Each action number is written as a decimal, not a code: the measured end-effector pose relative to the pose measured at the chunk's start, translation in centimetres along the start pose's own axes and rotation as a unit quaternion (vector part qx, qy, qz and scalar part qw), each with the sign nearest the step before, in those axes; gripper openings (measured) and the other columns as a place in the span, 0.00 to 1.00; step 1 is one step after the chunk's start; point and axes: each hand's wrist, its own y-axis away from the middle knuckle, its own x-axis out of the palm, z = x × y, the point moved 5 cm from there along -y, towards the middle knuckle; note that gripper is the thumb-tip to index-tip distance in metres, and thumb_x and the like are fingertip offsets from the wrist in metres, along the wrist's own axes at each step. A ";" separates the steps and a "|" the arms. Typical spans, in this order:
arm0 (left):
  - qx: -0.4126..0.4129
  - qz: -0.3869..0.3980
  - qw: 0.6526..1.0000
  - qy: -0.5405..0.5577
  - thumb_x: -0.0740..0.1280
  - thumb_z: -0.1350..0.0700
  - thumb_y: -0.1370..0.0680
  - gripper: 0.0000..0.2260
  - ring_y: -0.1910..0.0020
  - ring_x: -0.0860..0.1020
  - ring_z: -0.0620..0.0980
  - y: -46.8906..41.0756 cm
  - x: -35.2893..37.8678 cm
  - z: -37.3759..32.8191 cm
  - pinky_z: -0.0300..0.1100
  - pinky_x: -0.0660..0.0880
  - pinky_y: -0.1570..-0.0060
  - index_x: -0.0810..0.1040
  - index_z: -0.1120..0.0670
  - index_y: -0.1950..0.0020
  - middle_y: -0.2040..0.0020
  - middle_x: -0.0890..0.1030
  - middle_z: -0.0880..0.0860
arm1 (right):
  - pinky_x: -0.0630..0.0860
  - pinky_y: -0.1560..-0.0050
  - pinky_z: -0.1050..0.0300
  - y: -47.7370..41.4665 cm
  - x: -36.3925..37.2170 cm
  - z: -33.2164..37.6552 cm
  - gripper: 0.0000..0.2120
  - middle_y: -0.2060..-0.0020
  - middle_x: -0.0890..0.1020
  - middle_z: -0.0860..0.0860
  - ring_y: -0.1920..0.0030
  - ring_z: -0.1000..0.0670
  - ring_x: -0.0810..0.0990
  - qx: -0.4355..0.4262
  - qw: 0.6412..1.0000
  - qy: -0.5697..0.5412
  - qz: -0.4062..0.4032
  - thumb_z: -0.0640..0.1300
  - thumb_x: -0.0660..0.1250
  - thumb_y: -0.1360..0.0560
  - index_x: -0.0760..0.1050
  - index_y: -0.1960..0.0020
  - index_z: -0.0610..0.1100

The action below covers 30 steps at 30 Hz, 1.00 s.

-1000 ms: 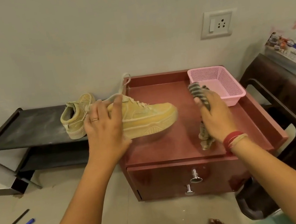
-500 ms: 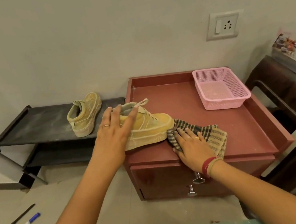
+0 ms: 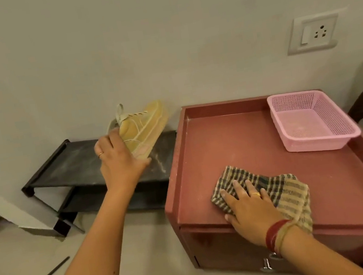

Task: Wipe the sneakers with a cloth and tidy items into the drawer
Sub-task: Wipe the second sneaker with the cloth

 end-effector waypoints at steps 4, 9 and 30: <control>-0.009 0.028 0.999 -0.028 0.82 0.46 0.43 0.47 0.33 0.62 0.62 -2.0 5.0 0.3 0.58 0.73 0.46 0.62 0.58 0.32 0.36 0.66 0.60 | 0.44 0.26 0.40 -0.2 -0.1 -0.2 0.27 0.23 0.41 0.47 0.24 0.40 0.40 -0.012 1.000 0.004 0.023 0.53 0.49 0.18 0.43 0.23 0.54; -0.007 0.068 0.997 -0.041 0.82 0.46 0.43 0.46 0.36 0.65 0.62 -0.9 10.7 0.3 0.54 0.76 0.56 0.64 0.60 0.34 0.38 0.67 0.61 | 0.43 0.26 0.42 -0.1 -0.1 -0.3 0.26 0.24 0.39 0.47 0.24 0.41 0.38 -0.015 0.999 0.019 0.029 0.51 0.47 0.17 0.39 0.23 0.54; 0.131 0.201 0.949 -0.203 0.81 0.44 0.40 0.59 0.24 0.56 0.58 -2.5 10.7 11.4 0.59 0.57 0.27 0.45 0.54 0.22 0.25 0.58 0.57 | 0.43 0.26 0.43 -0.3 -0.3 0.3 0.26 0.23 0.40 0.48 0.24 0.42 0.39 -0.004 1.000 0.010 0.019 0.52 0.48 0.18 0.40 0.23 0.55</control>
